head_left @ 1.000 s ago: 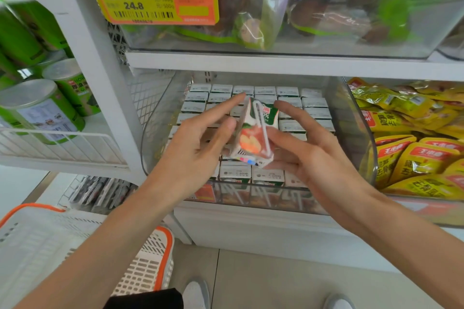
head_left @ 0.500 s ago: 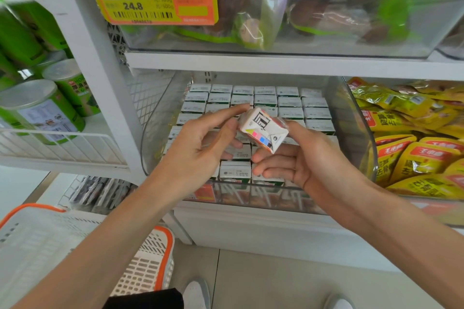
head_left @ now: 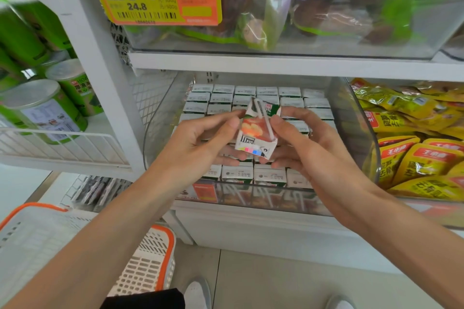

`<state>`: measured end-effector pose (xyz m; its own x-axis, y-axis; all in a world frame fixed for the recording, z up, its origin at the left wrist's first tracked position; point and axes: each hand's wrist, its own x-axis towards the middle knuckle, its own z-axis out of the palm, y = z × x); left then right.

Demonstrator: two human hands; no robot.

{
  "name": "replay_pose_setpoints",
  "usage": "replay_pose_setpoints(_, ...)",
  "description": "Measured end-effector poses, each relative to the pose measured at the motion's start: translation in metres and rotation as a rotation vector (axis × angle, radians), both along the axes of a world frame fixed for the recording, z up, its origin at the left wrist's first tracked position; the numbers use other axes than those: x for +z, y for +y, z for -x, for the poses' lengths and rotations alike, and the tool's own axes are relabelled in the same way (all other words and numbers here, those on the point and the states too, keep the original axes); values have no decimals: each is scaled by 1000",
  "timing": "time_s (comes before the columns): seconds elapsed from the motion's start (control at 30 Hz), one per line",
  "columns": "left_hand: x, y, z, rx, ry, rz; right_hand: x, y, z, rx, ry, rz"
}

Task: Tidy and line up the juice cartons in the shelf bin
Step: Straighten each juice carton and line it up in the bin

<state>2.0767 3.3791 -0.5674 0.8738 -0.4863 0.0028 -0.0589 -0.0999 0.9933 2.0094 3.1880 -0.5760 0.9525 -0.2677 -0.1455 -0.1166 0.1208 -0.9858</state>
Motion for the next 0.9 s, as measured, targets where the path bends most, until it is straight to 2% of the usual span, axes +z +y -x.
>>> replay_pose_setpoints(0.2, 2, -2, 5, -64, -154, -18, -1, -5, -4, 312, 153, -310)
replay_pose_setpoints(0.3, 3, -4, 5, -63, -254, -66, -1, -9, -4, 418, 150, -358)
replay_pose_setpoints(0.43, 3, -3, 4, -64, -308, -65, 0, -14, -4, 454, 156, -387)
replay_pose_setpoints(0.63, 5, -3, 5, -43, -292, -62, -5, -10, -6, 211, 44, -209)
replay_pose_setpoints(0.83, 0, -2, 0, 60, -241, -56, -9, -7, 1, 151, -248, 236)
replay_pose_setpoints(0.9, -2, -1, -2, 66, -324, -127, -9, -6, 0, 157, -333, 362)
